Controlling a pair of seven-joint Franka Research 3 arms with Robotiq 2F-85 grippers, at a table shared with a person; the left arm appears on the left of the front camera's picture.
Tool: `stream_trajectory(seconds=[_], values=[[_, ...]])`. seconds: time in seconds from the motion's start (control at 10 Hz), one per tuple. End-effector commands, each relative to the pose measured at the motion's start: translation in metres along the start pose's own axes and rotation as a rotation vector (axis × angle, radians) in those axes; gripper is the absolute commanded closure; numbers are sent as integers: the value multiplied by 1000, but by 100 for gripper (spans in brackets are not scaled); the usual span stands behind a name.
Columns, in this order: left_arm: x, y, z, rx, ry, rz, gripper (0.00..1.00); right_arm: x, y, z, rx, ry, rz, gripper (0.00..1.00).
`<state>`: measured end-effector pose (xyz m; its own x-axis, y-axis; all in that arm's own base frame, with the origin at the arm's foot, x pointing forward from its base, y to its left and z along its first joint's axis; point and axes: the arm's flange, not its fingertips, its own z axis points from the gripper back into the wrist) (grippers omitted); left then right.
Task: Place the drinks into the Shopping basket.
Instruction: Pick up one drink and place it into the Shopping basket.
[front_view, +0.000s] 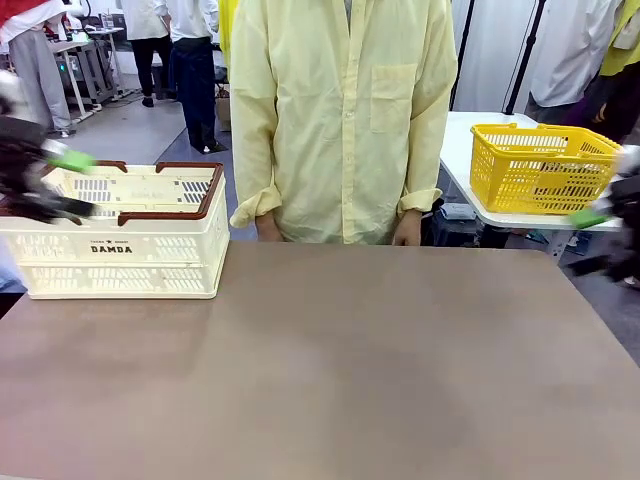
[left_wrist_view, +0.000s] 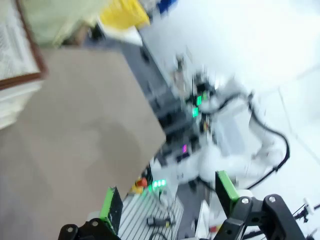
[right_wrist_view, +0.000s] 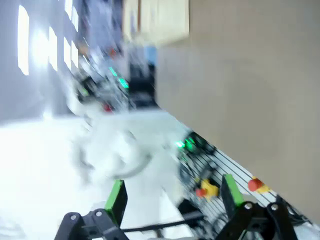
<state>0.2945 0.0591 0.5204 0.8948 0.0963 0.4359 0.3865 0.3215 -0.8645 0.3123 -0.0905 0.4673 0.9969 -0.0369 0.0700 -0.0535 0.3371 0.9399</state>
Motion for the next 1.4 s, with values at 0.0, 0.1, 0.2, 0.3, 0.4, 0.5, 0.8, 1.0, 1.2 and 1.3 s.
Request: stream_trajectory(seconds=[0.0,0.1,0.2,0.3,0.4,0.5,0.8,1.0,1.2,1.3], values=[[-57,22,81,20,-411,63,0,-32,-41,55,234,-390,-77,0],[-88,31,110,60,-513,101,0,-52,-65,81,273,-494,-130,0],[-101,38,118,91,-555,141,0,-66,-80,96,308,-575,-152,0],[-102,41,116,124,-548,154,0,-74,-84,102,324,-639,-125,0],[-67,23,166,72,-494,123,0,-69,-71,105,225,-436,-186,0],[-67,23,166,72,-494,123,0,-69,-71,105,225,-436,-186,0],[-67,23,166,72,-494,123,0,-69,-71,105,225,-436,-186,0],[-67,23,166,72,-494,123,0,-69,-71,105,225,-436,-186,0],[-67,23,166,72,-494,123,0,-69,-71,105,225,-436,-186,0],[-67,23,166,72,-494,123,0,-69,-71,105,225,-436,-186,0]])
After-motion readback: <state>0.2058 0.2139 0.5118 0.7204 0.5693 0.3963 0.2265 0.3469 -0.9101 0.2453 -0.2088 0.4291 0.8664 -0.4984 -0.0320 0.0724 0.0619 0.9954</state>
